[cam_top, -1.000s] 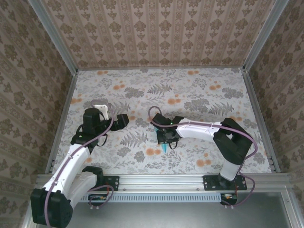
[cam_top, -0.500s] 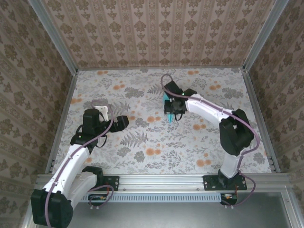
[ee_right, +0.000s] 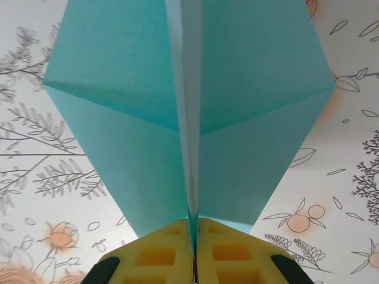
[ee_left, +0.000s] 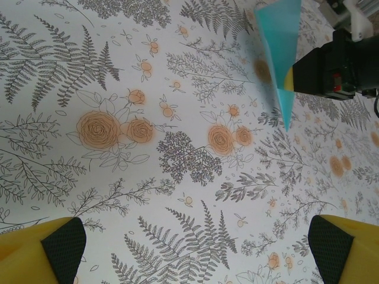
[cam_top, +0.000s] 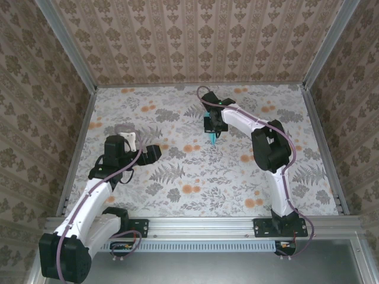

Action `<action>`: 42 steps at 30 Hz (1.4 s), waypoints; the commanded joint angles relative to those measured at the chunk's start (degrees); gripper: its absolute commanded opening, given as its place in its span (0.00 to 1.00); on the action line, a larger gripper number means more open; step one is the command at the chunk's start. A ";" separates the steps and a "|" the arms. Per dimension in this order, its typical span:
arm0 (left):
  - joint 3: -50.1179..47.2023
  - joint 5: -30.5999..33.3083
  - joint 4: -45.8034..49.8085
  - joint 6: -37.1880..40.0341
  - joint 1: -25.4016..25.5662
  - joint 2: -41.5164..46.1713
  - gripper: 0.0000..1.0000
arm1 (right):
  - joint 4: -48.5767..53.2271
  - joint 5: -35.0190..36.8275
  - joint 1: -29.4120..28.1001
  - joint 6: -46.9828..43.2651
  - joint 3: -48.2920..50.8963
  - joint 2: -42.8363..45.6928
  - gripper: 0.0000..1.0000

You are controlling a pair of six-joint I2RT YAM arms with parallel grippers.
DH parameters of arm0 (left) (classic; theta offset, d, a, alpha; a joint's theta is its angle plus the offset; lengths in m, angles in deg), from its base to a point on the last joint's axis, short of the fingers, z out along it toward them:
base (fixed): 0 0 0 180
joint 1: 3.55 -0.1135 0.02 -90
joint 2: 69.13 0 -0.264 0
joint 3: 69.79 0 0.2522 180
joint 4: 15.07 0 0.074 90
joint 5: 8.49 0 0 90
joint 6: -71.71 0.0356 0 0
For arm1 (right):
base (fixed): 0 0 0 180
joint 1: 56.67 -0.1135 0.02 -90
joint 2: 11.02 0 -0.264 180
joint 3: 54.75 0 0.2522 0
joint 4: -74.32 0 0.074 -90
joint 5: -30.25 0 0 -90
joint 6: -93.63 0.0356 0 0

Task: Fold a paper plane with a square sheet of paper (fold left side to right side)
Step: Place the paper plane at the top-center of the table.

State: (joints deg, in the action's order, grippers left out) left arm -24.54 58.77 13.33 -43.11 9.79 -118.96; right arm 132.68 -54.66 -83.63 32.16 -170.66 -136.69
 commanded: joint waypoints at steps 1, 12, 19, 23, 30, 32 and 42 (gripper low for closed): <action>1.56 -1.43 0.32 1.08 -0.67 -0.54 1.00 | 3.65 -0.85 0.42 -1.37 -2.52 -1.91 0.09; 2.86 -2.46 0.22 1.04 -0.65 -2.35 1.00 | 4.25 -1.92 0.51 -2.07 -3.18 -3.16 0.20; 4.08 -2.96 0.57 1.33 -0.62 -3.31 1.00 | 5.32 -1.41 0.45 -2.60 -2.95 -1.31 0.27; 5.26 -3.45 0.59 0.92 -0.60 -3.98 1.00 | 5.81 -1.25 0.33 -2.98 -2.01 1.18 0.33; 6.98 -2.89 0.65 0.17 -1.04 -3.83 1.00 | 6.20 1.67 0.24 -3.37 4.30 11.19 0.42; 7.44 -1.95 0.74 0.00 -1.54 -3.70 1.00 | 5.48 3.12 0.29 -3.81 7.44 15.84 0.44; 9.04 21.38 1.10 4.20 -3.50 2.12 1.00 | -7.56 11.49 4.91 -9.20 31.07 43.52 0.56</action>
State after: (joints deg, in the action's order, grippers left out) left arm -17.70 68.76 13.98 -42.35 6.88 -119.74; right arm 130.19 -48.39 -80.90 26.04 -145.39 -98.77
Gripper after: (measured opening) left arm 0.992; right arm 0.557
